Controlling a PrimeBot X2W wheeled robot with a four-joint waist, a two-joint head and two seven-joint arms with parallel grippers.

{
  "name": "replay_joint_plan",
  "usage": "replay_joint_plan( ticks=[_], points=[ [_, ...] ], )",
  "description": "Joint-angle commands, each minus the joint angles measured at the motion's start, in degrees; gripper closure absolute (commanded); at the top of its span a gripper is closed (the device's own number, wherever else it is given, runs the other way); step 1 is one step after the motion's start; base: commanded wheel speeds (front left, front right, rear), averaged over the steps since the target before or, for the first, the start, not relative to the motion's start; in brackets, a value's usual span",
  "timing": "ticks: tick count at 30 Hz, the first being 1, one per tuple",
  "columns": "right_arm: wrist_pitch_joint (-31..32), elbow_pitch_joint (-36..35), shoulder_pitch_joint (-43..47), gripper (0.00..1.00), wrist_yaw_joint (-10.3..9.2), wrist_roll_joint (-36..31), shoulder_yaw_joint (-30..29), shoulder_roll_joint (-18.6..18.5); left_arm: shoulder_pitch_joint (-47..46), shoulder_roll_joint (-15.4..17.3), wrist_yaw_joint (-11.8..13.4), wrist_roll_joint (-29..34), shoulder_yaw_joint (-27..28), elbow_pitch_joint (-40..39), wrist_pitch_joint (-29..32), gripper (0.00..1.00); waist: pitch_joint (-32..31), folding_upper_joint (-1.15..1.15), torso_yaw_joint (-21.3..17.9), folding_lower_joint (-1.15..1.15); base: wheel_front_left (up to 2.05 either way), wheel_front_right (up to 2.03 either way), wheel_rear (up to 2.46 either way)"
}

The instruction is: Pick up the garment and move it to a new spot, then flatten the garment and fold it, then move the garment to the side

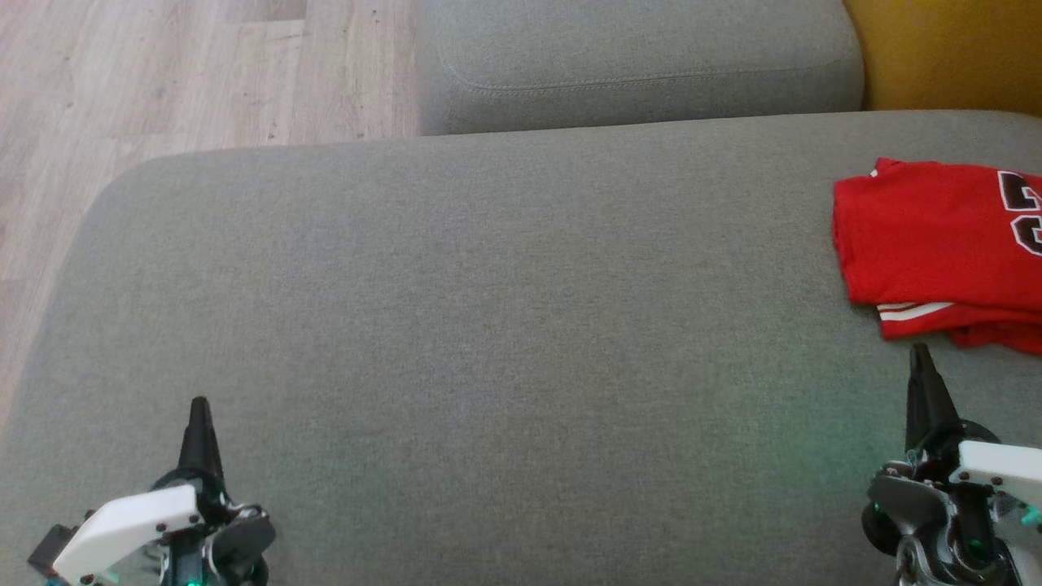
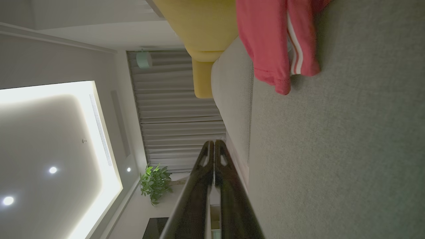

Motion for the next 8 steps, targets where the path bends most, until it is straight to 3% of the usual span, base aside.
replay_joint_plan(
  ticks=[1, 8],
  points=[
    [0.42, -1.78, -3.15, 1.0, -0.04, -0.36, 1.17, -0.45, -2.93, 0.28, -0.4, 0.65, 2.24, -1.65, 0.31, 1.0, 0.0, 0.0, 0.0, 0.0, 0.0, 0.0, 0.0],
    [0.45, -1.78, -3.15, 1.0, -0.04, -0.38, 1.13, -0.43, -2.93, 0.24, -0.4, 0.69, 2.3, -1.64, 0.36, 1.0, 0.0, 0.0, 0.0, 0.0, 0.0, 0.0, 0.0]
  ],
)
